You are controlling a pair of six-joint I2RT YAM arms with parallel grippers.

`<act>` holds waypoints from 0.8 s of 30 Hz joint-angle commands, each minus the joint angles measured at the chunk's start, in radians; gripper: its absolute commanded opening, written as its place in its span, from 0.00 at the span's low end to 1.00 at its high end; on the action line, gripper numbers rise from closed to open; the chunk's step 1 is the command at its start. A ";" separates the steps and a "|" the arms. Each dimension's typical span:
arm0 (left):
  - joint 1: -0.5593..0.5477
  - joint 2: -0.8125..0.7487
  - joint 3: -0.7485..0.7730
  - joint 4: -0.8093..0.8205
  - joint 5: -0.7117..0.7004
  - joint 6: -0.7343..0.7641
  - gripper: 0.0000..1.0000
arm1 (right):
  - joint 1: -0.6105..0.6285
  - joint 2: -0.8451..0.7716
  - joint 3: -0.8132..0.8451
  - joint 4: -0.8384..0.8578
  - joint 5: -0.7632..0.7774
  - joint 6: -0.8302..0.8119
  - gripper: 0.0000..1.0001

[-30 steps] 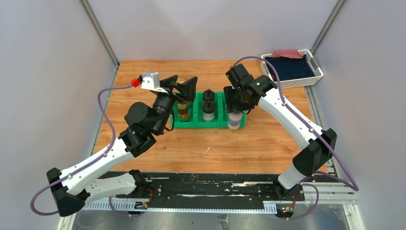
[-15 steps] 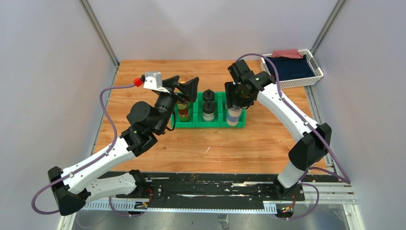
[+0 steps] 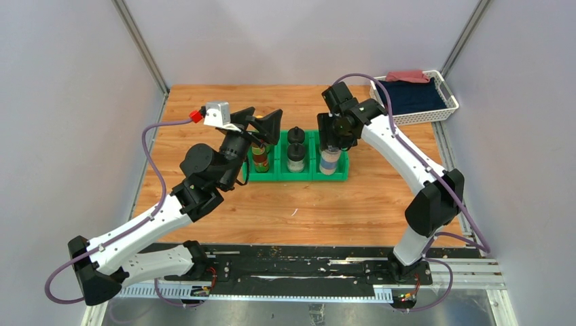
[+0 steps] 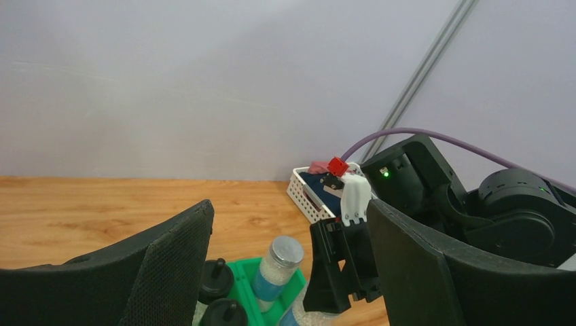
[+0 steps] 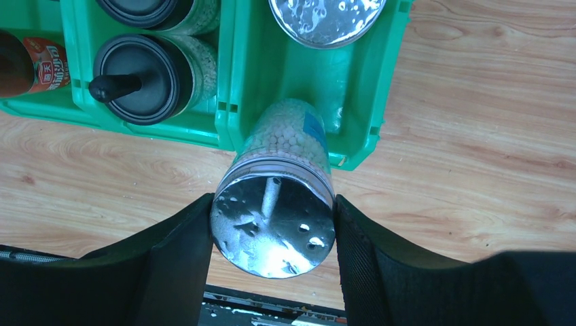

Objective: Organize the condiment bottles
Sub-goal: Place the bottle in the storage box.

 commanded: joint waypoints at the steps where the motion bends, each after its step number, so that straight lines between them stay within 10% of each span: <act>1: -0.009 0.002 -0.011 0.008 -0.004 -0.006 0.86 | -0.020 0.010 0.049 0.026 -0.004 -0.016 0.00; 24: -0.009 0.003 -0.019 0.008 -0.002 -0.008 0.86 | -0.065 0.060 0.025 0.100 -0.015 -0.029 0.00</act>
